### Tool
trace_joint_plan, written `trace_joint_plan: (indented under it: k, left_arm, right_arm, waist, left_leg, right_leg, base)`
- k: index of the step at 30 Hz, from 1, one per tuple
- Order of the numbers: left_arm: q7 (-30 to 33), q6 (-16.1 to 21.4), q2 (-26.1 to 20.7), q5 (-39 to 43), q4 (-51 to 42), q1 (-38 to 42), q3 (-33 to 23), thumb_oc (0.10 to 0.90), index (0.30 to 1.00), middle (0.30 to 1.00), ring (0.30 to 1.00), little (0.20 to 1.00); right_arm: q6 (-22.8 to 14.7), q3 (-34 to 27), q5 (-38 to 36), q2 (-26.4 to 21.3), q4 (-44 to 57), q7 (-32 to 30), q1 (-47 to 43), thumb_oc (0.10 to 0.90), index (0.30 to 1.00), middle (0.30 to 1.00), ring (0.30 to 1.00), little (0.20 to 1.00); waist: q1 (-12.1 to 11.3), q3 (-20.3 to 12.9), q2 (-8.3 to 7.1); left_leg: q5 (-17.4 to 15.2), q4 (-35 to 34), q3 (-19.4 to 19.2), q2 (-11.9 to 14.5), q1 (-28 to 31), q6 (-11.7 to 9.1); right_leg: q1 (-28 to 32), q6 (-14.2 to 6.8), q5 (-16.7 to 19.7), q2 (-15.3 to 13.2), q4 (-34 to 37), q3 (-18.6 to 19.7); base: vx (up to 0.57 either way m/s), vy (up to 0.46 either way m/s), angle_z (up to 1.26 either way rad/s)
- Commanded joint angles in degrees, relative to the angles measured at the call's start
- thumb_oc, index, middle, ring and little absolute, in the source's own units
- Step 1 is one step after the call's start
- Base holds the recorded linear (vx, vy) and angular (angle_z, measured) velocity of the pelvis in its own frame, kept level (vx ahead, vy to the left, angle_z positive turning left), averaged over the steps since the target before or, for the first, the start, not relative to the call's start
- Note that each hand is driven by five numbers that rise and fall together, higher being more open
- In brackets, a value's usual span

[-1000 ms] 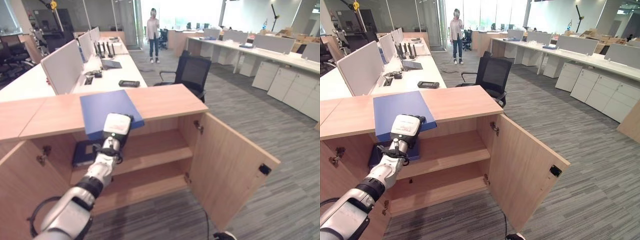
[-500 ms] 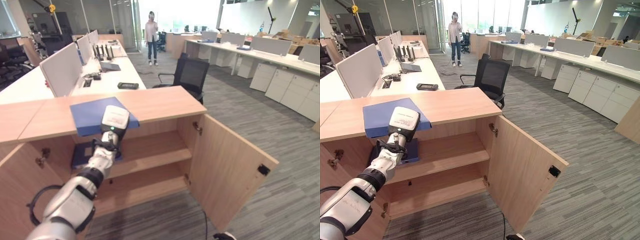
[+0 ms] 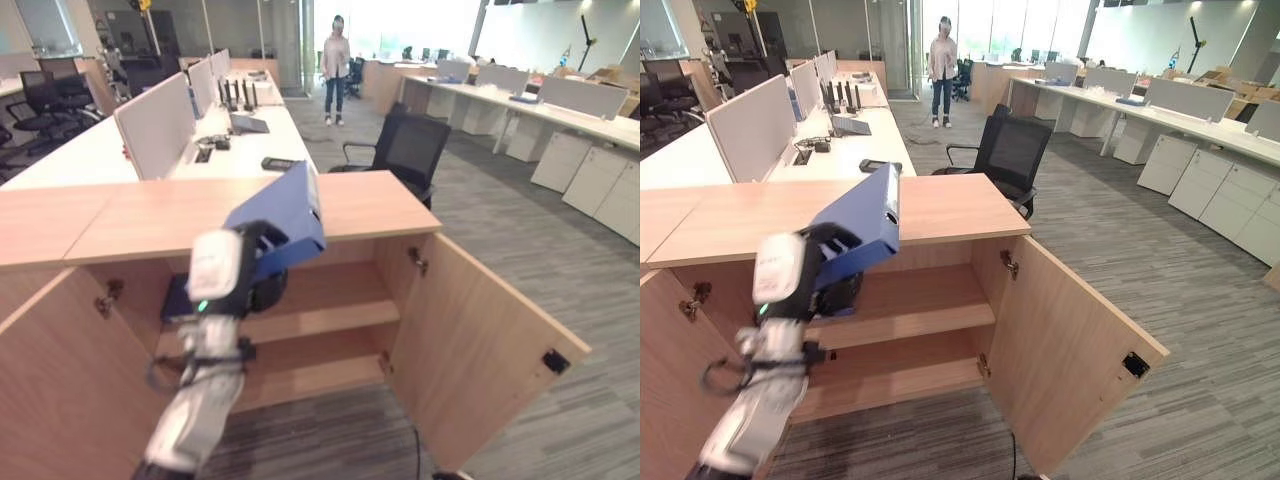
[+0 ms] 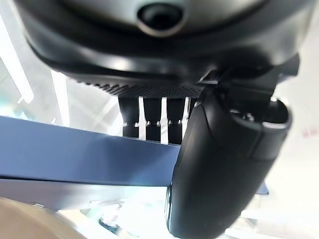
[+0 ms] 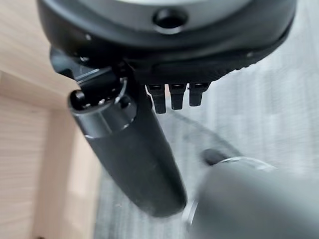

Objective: Put the empty folder in the office cabinet

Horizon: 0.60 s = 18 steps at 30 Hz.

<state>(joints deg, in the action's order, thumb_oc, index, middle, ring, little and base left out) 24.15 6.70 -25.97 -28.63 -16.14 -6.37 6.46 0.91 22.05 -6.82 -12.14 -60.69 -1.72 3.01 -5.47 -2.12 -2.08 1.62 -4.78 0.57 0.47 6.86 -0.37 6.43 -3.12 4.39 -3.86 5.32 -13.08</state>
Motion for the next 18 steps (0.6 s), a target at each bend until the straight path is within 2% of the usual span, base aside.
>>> trace_joint_plan:
  k: [1,4,5,6,10,11,14,16,18]
  left_arm:
    - [-15.1,1.9,-0.4,19.9,4.8,-1.4,-2.5,0.4,0.3,0.3,0.3,0.3]
    - [-21.9,3.7,-0.5,34.8,0.9,-9.6,-4.8,0.4,0.3,0.3,0.3,0.3]
    - [-22.2,3.6,-0.5,35.1,0.7,-9.8,-5.0,0.4,0.3,0.3,0.3,0.3]
    - [-24.6,3.2,-0.5,40.3,0.3,-13.0,-5.9,0.4,0.3,0.3,0.3,0.3]
    - [-25.9,2.4,-0.4,42.9,0.2,-16.0,-7.5,0.4,0.3,0.3,0.3,0.3]
    - [-26.8,1.9,-0.4,45.1,0.5,-17.1,-8.2,0.4,0.3,0.3,0.3,0.3]
    - [-27.5,1.9,-0.2,45.6,0.1,-18.5,-9.4,0.4,0.3,0.3,0.3,0.3]
    - [-28.3,1.9,-0.1,46.2,-0.6,-20.2,-11.1,0.4,0.3,0.3,0.3,0.3]
    - [-28.6,1.6,0.0,47.0,-0.7,-20.6,-11.5,0.4,0.3,0.3,0.3,0.3]
  right_arm:
    - [-3.3,1.6,-2.1,-1.1,12.0,3.5,-5.0,0.8,0.9,0.9,0.9,0.9]
    - [-3.5,0.2,-4.3,-6.4,25.1,6.6,-2.1,0.8,0.9,0.9,0.9,0.9]
    - [-3.3,0.3,-4.3,-6.6,25.4,6.7,-1.8,0.8,0.9,0.9,0.9,0.9]
    - [-3.6,-1.0,-5.9,-8.9,30.5,8.3,-0.8,0.8,0.9,0.9,0.9,0.9]
    - [-3.9,-2.7,-7.6,-11.2,37.9,10.0,0.3,0.8,0.9,0.9,0.9,0.9]
    - [-4.2,-4.6,-9.8,-12.4,42.2,10.8,1.2,0.8,0.9,0.9,0.9,0.9]
    - [-4.8,-7.0,-12.6,-13.3,47.1,11.8,2.4,0.8,0.9,0.9,0.9,0.9]
    - [-5.6,-10.8,-14.1,-14.7,52.8,12.1,3.8,0.8,0.9,0.9,0.9,0.9]
    - [-5.8,-11.8,-14.1,-14.9,54.3,12.0,4.1,0.8,0.9,0.9,0.9,0.9]
  waist:
    - [0.8,4.5,-2.84]
    - [0.4,5.0,-2.98]
    - [0.4,4.8,-2.92]
    - [0.1,5.1,-2.99]
    - [-0.5,5.3,-3.03]
    - [-0.7,5.5,-3.04]
    - [-0.8,5.6,-3.09]
    - [-1.2,5.7,-3.11]
    - [-1.2,5.6,-3.03]
  left_leg:
    - [-6.2,-0.2,1.5,-1.5,1.5,0.6]
    - [-5.9,-0.2,1.7,-1.5,1.0,0.6]
    - [-5.9,-0.2,1.7,-1.5,1.0,0.6]
    - [-5.8,-0.2,1.9,-1.5,0.8,0.6]
    - [-5.6,-0.2,2.3,-1.5,0.4,0.6]
    - [-5.4,-0.2,2.6,-1.5,0.2,0.7]
    - [-5.4,-0.2,2.7,-1.5,0.0,0.7]
    - [-5.4,-0.2,2.9,-1.5,-0.2,0.8]
    - [-5.4,-0.2,3.0,-1.5,-0.3,0.8]
  right_leg:
    - [1.7,-3.7,-2.4,-2.2,-0.3,-1.3]
    - [1.4,-3.8,-2.2,-2.3,-0.3,-1.9]
    - [1.4,-3.8,-2.2,-2.3,-0.3,-1.9]
    - [1.3,-3.8,-2.1,-2.3,-0.3,-2.2]
    - [1.1,-3.8,-2.0,-2.4,-0.3,-2.7]
    - [1.0,-3.9,-2.0,-2.5,-0.3,-3.0]
    - [0.8,-3.9,-2.0,-2.6,-0.3,-3.3]
    - [0.7,-4.0,-2.0,-2.8,-0.3,-3.5]
    - [0.6,-4.0,-2.0,-2.8,-0.3,-3.6]
  base:
    - [-0.06,-0.03,0.06]
    - [-0.03,-0.012,0.03]
    - [-0.02,-0.008,0.09]
    - [-0.02,-0.01,0.12]
    - [-0.02,-0.004,0.09]
    - [0.0,0.0,0.0]
    - [0.0,0.003,-0.01]
    - [0.0,0.006,0.02]
    - [0.0,0.01,0.16]
